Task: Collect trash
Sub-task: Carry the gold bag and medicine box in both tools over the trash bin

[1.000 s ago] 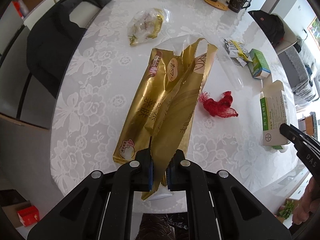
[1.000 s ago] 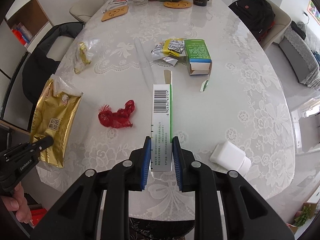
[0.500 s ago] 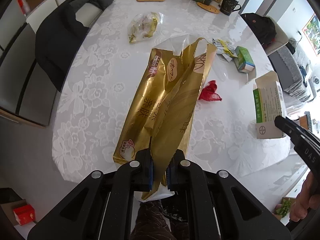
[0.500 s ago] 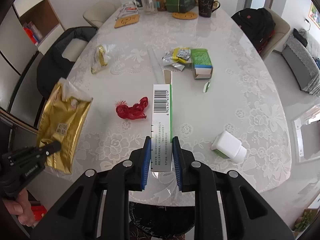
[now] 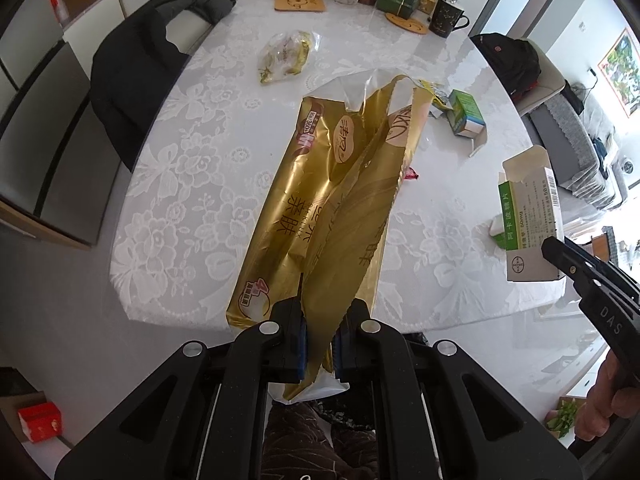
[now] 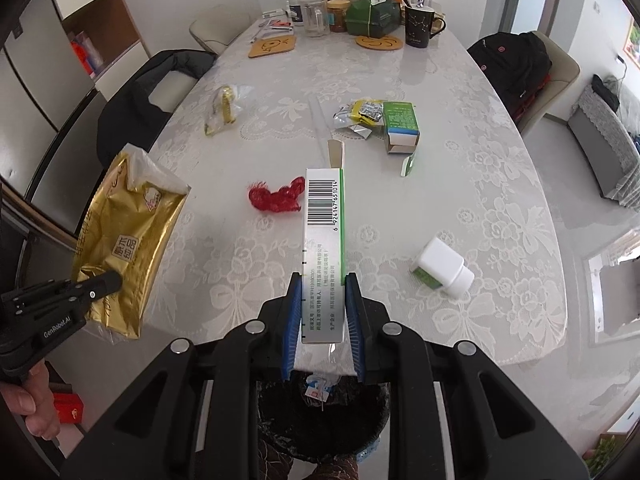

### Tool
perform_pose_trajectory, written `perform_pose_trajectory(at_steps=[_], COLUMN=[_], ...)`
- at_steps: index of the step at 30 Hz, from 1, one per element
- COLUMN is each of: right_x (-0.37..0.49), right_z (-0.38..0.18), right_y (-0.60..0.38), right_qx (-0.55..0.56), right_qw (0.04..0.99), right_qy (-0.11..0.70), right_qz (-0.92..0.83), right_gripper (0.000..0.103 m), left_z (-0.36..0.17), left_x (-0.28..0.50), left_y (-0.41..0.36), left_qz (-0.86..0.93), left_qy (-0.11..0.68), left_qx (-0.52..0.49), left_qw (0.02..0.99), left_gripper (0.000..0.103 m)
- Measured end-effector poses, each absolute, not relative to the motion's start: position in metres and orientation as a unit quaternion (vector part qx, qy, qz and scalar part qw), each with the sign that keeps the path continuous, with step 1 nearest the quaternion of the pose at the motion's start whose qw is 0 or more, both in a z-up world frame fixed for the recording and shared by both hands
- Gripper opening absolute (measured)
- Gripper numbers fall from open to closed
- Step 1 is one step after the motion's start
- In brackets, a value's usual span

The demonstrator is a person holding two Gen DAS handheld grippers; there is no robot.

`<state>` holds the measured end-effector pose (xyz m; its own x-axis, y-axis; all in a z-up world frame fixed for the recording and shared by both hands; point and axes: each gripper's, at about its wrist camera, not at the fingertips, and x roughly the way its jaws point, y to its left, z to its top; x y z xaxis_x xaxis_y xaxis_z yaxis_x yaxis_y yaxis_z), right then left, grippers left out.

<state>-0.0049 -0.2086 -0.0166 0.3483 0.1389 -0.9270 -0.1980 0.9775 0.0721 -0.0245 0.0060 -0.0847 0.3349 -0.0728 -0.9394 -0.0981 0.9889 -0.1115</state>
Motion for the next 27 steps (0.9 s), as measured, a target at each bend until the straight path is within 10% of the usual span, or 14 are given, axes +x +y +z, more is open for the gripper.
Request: perform_pose_trajectory(at_steps=[27], right_x=[-0.111], right_z=[-0.036], right_y=[-0.24], right_qx=[-0.048], right_qw=[0.801], right_qy=[0.581], right_qz=[0.138], right_gripper=[0.02], left_z=[-0.129], left_x=[-0.134], left_y=[-0.046], left_qz=[0.016], left_qy=[0.604], left_qx=[-0.076], left_qw=[0.793], left_gripper=[0.008])
